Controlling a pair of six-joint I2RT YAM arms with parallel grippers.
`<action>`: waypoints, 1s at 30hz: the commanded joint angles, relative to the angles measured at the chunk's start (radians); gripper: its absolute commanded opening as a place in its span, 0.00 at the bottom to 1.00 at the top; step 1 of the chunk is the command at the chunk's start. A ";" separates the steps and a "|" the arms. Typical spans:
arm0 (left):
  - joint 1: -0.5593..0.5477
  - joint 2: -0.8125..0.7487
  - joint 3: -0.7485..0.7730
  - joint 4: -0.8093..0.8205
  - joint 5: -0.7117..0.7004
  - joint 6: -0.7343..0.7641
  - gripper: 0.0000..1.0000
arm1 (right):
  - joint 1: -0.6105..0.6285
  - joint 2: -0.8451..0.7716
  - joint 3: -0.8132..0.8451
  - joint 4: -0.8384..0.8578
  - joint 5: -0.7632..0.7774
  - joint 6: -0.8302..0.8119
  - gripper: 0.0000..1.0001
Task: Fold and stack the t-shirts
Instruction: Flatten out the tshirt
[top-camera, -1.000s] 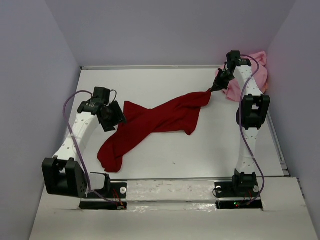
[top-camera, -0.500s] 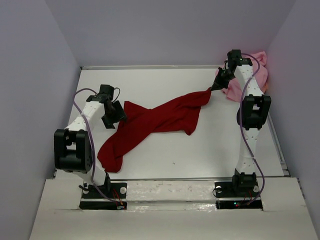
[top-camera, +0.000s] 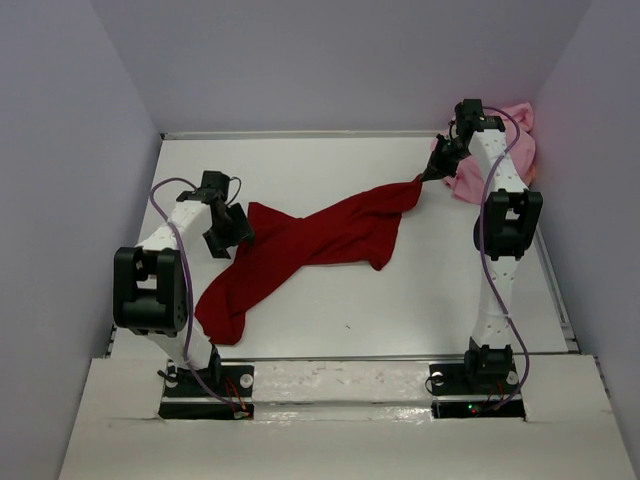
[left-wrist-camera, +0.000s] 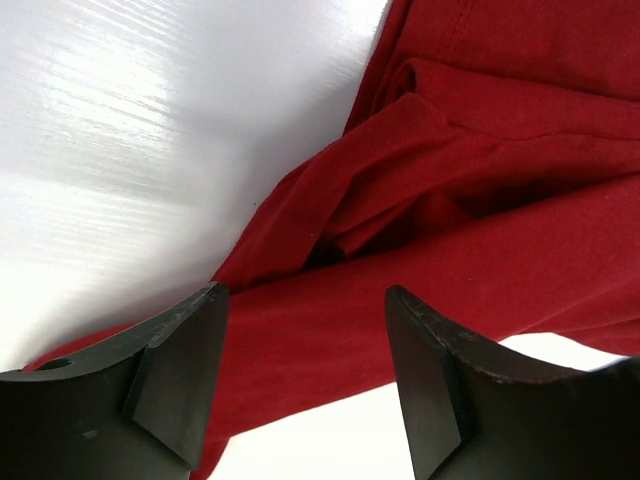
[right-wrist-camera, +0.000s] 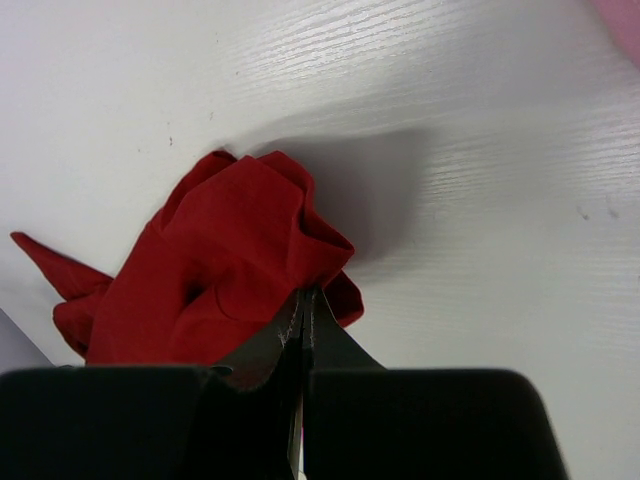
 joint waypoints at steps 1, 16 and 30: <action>0.004 0.004 -0.028 0.017 0.041 0.019 0.73 | -0.003 -0.055 0.014 0.028 -0.017 -0.015 0.00; 0.004 0.022 -0.077 0.031 0.095 0.059 0.32 | -0.003 -0.055 0.004 0.036 -0.017 -0.005 0.00; -0.002 -0.148 0.060 -0.071 -0.060 0.103 0.00 | -0.003 -0.073 -0.038 0.037 -0.055 -0.002 0.00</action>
